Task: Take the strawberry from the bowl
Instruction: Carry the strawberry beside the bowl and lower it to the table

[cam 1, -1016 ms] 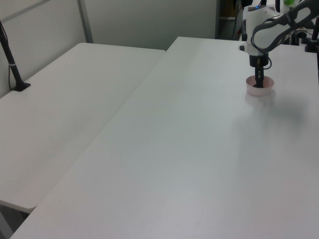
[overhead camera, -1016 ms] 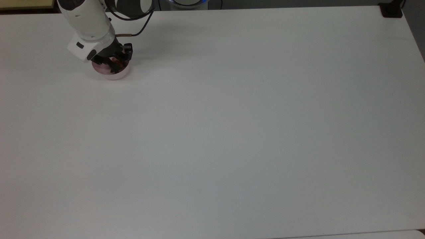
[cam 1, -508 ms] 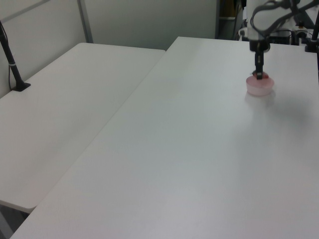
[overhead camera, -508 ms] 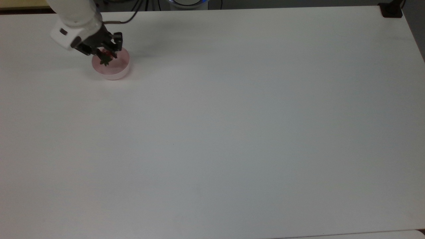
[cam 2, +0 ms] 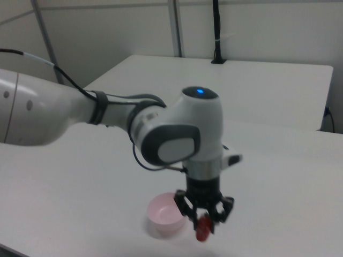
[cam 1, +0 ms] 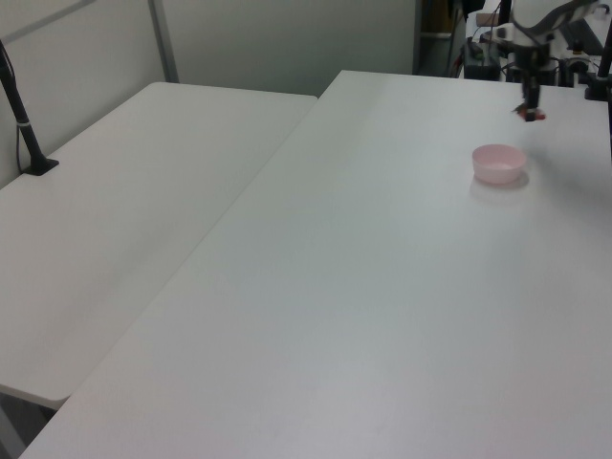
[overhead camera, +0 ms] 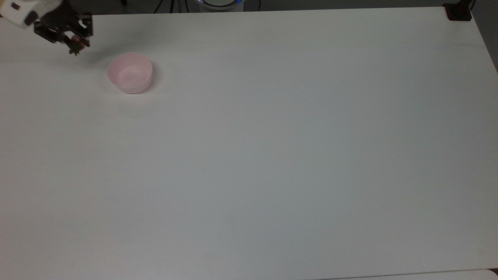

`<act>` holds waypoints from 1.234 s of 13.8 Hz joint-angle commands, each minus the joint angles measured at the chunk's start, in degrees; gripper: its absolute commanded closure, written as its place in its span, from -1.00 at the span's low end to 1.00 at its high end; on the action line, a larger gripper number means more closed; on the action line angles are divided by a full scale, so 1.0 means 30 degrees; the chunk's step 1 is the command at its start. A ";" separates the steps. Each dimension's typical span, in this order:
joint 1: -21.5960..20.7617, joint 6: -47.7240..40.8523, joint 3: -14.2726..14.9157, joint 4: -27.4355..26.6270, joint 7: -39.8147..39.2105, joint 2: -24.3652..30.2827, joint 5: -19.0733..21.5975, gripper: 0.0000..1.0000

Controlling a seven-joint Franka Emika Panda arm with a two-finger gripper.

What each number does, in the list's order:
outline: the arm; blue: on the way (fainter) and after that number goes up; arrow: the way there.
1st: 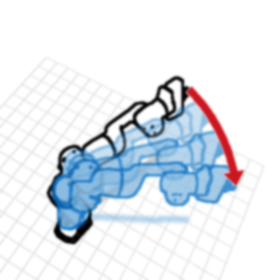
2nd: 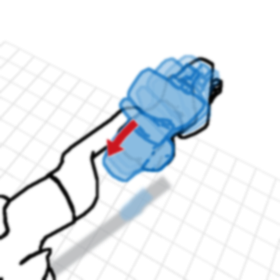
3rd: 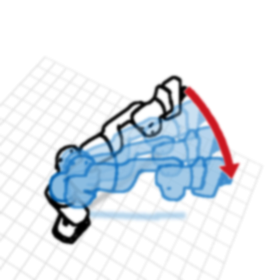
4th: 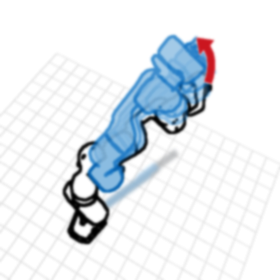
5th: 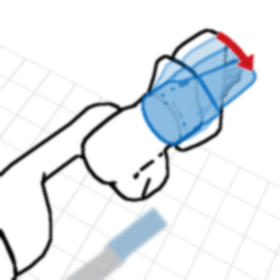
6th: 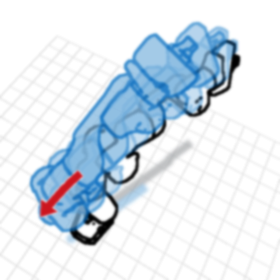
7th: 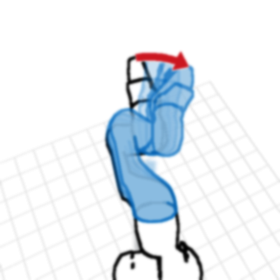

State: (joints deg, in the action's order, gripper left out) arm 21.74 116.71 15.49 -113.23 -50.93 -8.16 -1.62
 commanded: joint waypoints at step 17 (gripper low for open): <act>-0.0943 -0.4291 -0.0358 0.4837 0.6655 -0.0156 0.0218 -1.00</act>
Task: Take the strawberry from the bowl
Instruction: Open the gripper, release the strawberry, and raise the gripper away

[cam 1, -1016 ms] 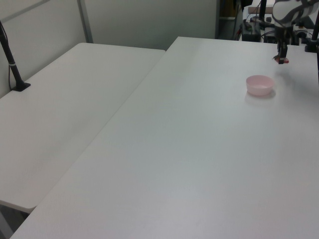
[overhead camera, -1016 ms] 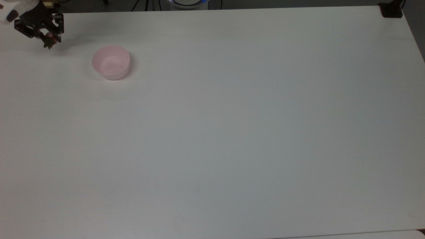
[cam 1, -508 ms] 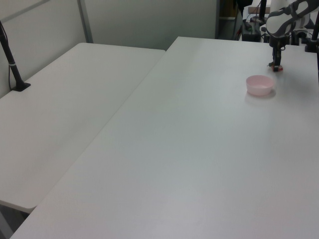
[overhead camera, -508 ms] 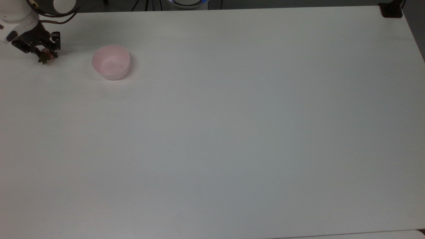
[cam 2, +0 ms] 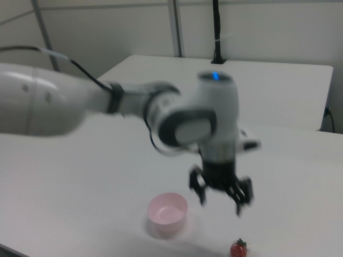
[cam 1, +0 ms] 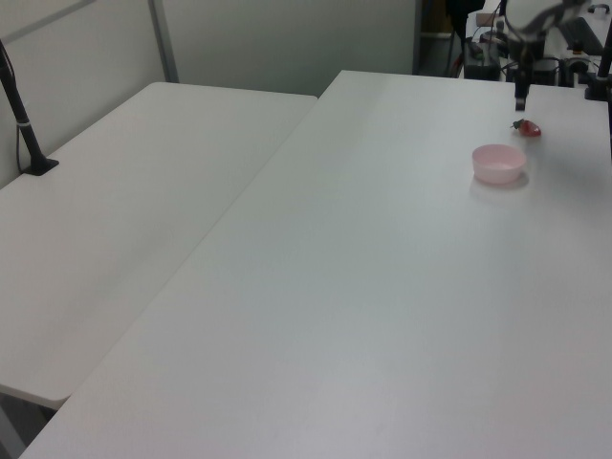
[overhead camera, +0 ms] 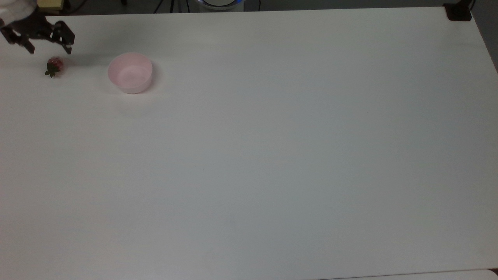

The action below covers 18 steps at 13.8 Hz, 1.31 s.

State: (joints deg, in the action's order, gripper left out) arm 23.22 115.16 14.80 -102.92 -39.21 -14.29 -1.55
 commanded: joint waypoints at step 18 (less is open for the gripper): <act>-0.7037 -0.3991 -0.4257 0.2138 1.4231 0.5350 0.1396 -1.00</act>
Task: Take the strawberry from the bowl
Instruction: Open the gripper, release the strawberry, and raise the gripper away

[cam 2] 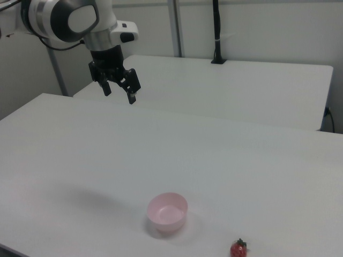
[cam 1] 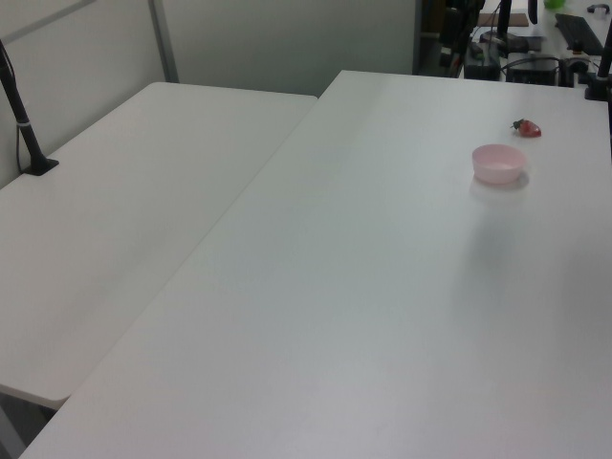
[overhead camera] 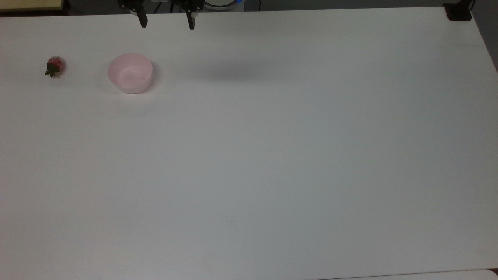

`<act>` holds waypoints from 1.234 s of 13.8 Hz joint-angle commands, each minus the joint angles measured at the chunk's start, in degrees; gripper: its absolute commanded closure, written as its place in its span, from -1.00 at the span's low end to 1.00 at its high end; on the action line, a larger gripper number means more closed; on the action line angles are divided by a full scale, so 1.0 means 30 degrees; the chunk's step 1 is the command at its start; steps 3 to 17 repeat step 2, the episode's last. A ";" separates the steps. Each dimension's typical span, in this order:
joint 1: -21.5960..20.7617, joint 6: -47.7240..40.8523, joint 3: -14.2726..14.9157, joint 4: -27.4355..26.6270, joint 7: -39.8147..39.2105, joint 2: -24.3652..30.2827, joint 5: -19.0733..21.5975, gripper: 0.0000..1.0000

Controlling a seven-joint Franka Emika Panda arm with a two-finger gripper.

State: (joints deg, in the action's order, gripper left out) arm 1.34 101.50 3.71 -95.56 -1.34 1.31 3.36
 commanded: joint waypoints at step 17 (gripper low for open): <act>0.0287 0.0358 -0.0651 -0.0315 0.1706 0.0267 -0.0241 -1.00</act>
